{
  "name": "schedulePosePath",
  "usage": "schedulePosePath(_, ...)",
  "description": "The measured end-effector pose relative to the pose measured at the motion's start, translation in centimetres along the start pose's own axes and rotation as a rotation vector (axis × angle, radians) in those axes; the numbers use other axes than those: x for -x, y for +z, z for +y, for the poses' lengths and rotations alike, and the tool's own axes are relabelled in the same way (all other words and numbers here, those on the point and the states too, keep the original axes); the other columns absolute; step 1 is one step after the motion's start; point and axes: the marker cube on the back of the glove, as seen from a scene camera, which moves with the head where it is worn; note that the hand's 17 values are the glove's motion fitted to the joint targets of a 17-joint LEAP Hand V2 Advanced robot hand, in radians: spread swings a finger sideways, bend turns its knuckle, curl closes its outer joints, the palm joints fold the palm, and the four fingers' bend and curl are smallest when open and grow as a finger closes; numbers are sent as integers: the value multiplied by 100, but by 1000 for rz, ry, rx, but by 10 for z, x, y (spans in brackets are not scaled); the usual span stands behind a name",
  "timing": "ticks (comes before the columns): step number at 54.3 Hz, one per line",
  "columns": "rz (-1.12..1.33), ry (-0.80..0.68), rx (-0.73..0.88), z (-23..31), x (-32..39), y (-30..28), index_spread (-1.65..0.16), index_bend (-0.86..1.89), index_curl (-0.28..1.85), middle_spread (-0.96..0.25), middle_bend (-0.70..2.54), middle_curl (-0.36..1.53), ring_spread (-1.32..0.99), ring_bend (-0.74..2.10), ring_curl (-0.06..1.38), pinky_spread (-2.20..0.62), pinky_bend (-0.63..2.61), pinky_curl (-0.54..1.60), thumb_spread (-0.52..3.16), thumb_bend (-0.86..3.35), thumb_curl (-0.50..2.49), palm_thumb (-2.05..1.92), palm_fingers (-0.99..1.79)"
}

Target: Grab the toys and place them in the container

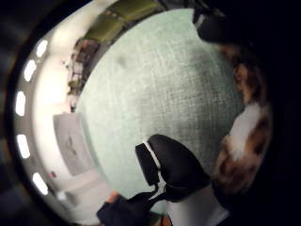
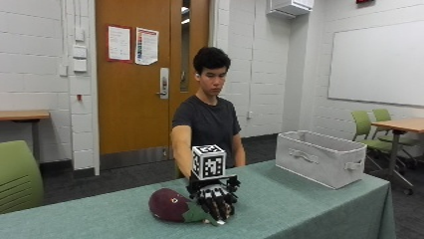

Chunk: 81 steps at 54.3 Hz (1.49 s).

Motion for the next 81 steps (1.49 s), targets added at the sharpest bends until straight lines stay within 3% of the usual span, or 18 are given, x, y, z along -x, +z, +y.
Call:
schedulePosePath(10,36,-31,-200,3,8,-2,-36,40,38,-27,46,37,-37,71,33,-23,34,22,115,-1,22,1,90)
schedulePosePath(11,30,-30,-214,2,9,-4,-36,43,40,-28,51,40,-38,77,37,-27,37,24,116,0,23,3,108)
schedulePosePath(13,26,-32,-234,2,10,-6,-35,47,43,-30,57,42,-39,83,39,-30,36,25,119,1,23,5,119)
schedulePosePath(14,28,-35,-241,2,11,-7,-35,45,43,-31,55,43,-41,81,39,-30,35,26,118,-1,23,3,103)
schedulePosePath(15,34,-39,-247,2,12,-9,-35,53,47,-31,63,46,-40,87,43,-32,36,28,121,2,24,8,127)
schedulePosePath(18,54,-53,-254,1,14,-12,-33,65,53,-32,76,51,-39,93,46,-35,38,30,126,4,26,12,142)
schedulePosePath(19,58,-56,-249,1,15,-13,-33,64,53,-33,76,52,-40,95,47,-36,40,31,125,2,26,11,129)
schedulePosePath(25,58,-49,-172,1,20,-18,-29,81,61,-31,94,59,-37,105,51,-41,48,36,133,8,30,23,147)
schedulePosePath(34,-22,-40,-68,6,32,-46,-25,95,68,-28,108,63,-33,119,54,-43,52,40,138,10,34,29,135)
schedulePosePath(55,-88,-187,-214,27,137,-209,-19,106,72,-24,120,65,-30,127,53,-43,49,42,141,5,39,29,126)
schedulePosePath(66,-89,-377,-346,51,254,-312,-18,106,72,-24,121,63,-30,128,52,-44,55,45,142,2,40,28,127)
schedulePosePath(73,-127,-521,-390,85,333,-347,-18,107,72,-24,121,63,-30,129,51,-44,57,45,142,0,40,27,126)
schedulePosePath(81,-302,-961,-375,150,433,-375,-18,107,72,-23,122,62,-29,130,50,-44,59,46,143,-1,40,27,126)
